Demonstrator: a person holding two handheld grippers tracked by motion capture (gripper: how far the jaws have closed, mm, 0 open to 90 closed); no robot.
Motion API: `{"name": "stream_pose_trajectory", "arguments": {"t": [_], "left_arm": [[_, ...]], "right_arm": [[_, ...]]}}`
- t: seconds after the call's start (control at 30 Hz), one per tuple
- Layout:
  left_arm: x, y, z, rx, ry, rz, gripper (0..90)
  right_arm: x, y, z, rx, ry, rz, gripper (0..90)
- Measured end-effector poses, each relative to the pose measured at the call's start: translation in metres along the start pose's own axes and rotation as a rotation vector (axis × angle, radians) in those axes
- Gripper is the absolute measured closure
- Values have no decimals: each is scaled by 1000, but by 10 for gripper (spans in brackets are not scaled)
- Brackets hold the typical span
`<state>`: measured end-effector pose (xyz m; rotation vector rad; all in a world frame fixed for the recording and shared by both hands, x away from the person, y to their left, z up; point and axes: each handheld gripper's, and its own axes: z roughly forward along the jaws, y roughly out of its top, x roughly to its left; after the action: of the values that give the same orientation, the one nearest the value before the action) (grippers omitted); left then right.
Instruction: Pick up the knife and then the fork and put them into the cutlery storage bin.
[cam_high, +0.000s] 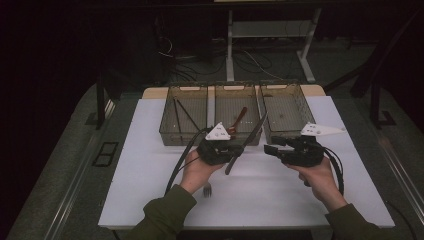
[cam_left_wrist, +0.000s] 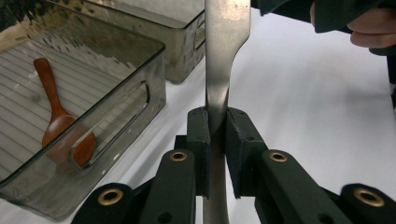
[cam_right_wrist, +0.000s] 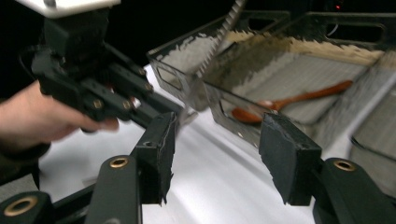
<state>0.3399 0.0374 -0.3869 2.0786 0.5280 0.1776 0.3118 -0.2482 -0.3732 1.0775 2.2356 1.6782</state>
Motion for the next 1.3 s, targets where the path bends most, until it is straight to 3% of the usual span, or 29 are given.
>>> {"name": "stream_pose_trajectory", "arguments": {"t": [0.37,0.63,0.77,0.9,1.03,1.13,1.3], "left_arm": [[-4,0,1,-46,39,-13,794],[-5,1,-1,-70,70,-16,793],[-3,1,-3,-80,73,-13,792],[-2,-1,-1,-81,56,-26,789],[1,-2,-4,-91,37,-27,778],[2,-3,-11,-102,26,-14,714],[8,-13,-22,-96,5,-34,628]], "right_arm": [[7,21,32,-14,42,36,480],[9,27,51,-8,74,54,680],[7,30,53,-18,73,57,791],[6,31,55,-25,109,71,870],[7,31,56,-16,85,46,873],[4,32,52,-19,61,34,874],[-3,37,38,-23,20,22,874]]}}
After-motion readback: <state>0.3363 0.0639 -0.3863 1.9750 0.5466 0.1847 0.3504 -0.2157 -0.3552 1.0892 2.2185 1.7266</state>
